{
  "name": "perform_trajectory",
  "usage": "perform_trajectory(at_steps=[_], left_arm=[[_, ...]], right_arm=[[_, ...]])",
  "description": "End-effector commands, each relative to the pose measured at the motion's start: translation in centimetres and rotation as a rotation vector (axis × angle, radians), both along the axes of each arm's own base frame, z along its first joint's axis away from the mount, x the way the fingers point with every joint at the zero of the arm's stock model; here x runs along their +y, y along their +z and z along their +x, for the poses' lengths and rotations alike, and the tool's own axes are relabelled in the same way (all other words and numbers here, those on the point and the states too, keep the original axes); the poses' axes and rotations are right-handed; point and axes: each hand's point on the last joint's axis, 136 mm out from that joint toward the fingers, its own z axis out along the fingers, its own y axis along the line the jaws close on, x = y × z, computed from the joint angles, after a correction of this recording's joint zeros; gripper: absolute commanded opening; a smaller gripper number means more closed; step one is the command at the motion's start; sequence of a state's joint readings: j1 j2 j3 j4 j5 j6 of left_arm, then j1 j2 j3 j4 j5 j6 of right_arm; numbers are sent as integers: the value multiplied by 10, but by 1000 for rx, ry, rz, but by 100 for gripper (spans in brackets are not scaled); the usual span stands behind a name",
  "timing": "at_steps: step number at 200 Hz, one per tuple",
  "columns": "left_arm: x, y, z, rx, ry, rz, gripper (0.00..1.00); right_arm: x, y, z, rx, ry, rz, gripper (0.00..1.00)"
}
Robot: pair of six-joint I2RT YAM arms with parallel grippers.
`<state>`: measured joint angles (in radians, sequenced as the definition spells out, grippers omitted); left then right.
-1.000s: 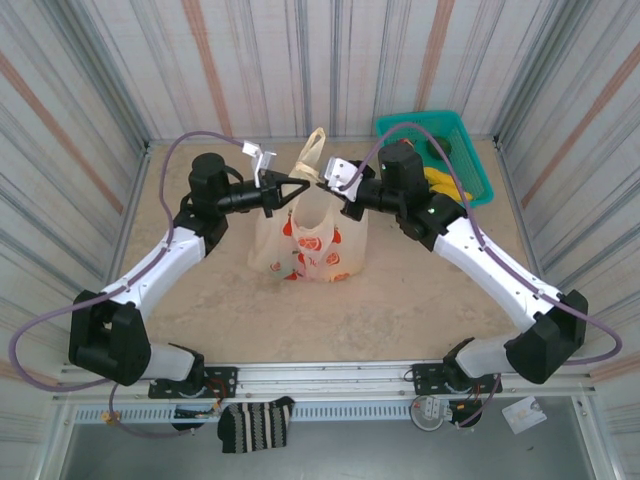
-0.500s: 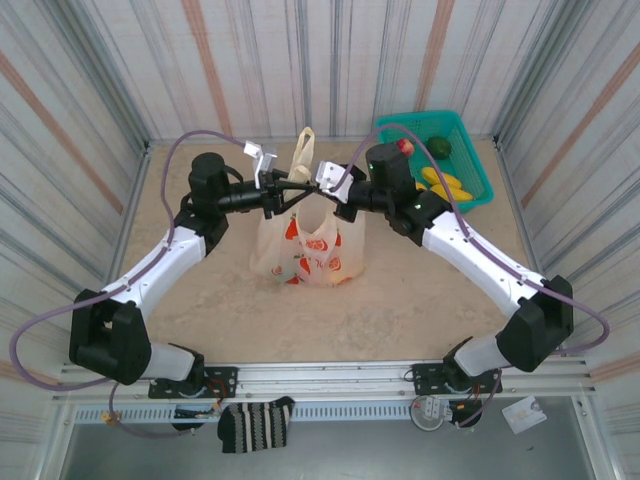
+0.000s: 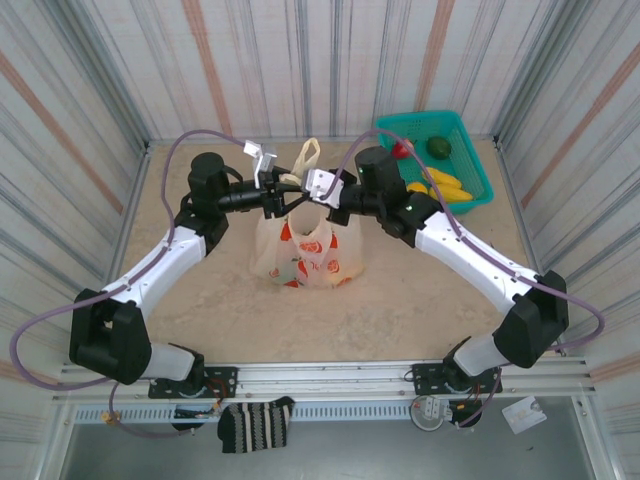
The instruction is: Place the fake fruits into the plastic bag and tie a complex knot
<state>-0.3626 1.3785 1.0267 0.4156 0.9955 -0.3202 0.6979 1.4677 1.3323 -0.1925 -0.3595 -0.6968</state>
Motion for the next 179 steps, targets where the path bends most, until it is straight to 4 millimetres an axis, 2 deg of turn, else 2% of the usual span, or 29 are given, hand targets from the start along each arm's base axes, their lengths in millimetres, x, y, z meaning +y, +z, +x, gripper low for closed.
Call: perform_trajectory(at_steps=[1,12,28,45,84,109,135,143,153,162,179], left_arm=[[-4,6,-2,-23,-19,-1,59],[-4,6,-2,-26,-19,-1,57],[-4,6,-3,-30,-19,-1,48],[-3,5,-4,-40,-18,1,31],[-1,6,-9,-91,-22,-5,0],[0,6,-11,-124,-19,-6,0],[3,5,-11,-161,12,-2,0],[3,4,-10,-169,23,1,0],[5,4,-10,-182,36,1,0],[5,4,-9,-189,42,0,0],[5,5,-9,-201,40,-4,0]], right_arm=[[4,2,0,-31,11,-27,0],[7,-2,-1,-29,14,-35,0],[9,-8,-1,-23,13,-48,0],[10,-9,0,-20,5,-42,0],[8,-3,5,-14,-17,-12,0],[3,6,9,-19,-51,22,0],[-6,24,-5,-18,-56,106,42],[-11,31,-12,3,-53,148,49],[-17,42,-24,51,-34,204,53],[-24,52,-32,98,-34,258,63],[-35,74,-34,213,-100,369,75]])
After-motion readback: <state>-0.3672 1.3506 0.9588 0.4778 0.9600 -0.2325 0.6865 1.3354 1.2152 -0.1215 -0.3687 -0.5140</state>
